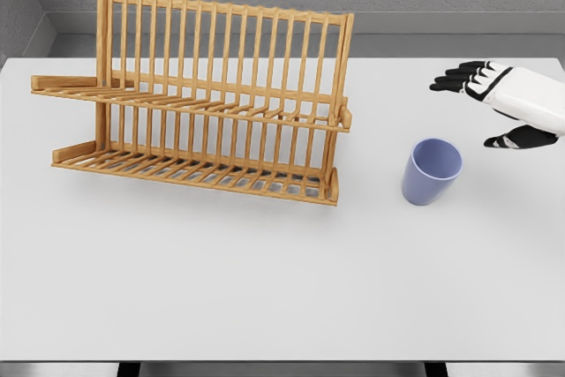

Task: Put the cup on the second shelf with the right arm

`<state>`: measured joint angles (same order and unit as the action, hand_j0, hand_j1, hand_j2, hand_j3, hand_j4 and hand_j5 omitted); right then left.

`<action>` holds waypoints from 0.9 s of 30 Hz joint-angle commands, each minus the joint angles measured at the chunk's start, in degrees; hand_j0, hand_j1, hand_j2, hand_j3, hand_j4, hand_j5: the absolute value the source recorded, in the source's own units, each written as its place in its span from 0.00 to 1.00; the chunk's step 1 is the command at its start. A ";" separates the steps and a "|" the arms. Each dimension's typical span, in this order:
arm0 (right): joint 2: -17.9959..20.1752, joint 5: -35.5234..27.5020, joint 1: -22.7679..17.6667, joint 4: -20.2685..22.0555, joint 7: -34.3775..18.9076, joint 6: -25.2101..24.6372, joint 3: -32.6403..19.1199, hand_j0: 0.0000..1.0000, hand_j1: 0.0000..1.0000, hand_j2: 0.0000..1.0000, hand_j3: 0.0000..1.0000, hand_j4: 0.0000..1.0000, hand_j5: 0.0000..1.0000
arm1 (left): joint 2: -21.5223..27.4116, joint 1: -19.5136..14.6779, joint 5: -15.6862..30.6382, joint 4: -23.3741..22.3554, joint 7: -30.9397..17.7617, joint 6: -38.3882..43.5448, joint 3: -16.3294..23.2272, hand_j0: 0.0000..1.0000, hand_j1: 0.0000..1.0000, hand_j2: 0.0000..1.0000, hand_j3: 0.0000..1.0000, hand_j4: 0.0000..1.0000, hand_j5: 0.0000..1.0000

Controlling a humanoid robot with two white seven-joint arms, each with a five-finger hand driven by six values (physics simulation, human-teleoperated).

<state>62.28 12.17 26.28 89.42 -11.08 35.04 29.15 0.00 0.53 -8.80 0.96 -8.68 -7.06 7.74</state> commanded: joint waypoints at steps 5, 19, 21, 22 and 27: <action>2.14 -0.57 -0.44 0.93 0.18 -0.04 -0.06 1.00 1.00 1.00 1.00 1.00 1.00 | 0.00 0.00 0.01 0.00 0.06 0.02 -0.01 1.00 1.00 1.00 1.00 1.00 1.00; -1.37 -1.01 15.20 3.48 -23.92 -0.04 10.39 1.00 1.00 1.00 1.00 1.00 1.00 | 0.00 0.00 0.01 0.00 -0.02 0.02 -0.01 1.00 1.00 1.00 1.00 1.00 1.00; -2.25 -0.92 16.70 2.87 -23.92 -0.04 14.18 1.00 1.00 1.00 1.00 1.00 1.00 | 0.00 0.00 0.01 0.00 -0.02 -0.06 -0.01 1.00 1.00 1.00 1.00 1.00 1.00; -2.25 -0.83 16.70 2.86 -23.92 -0.04 14.27 1.00 1.00 1.00 1.00 1.00 1.00 | 0.00 0.00 0.01 0.00 -0.02 0.02 -0.01 1.00 1.00 1.00 1.00 1.00 1.00; -2.25 -0.66 16.70 1.99 -23.92 -0.04 15.94 1.00 1.00 1.00 1.00 1.00 1.00 | 0.00 0.00 0.01 0.00 -0.02 0.02 -0.01 1.00 1.00 1.00 1.00 1.00 1.00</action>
<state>60.20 11.73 43.07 91.98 -34.94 35.16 43.80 0.00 0.53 -8.80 0.96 -8.68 -7.06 7.74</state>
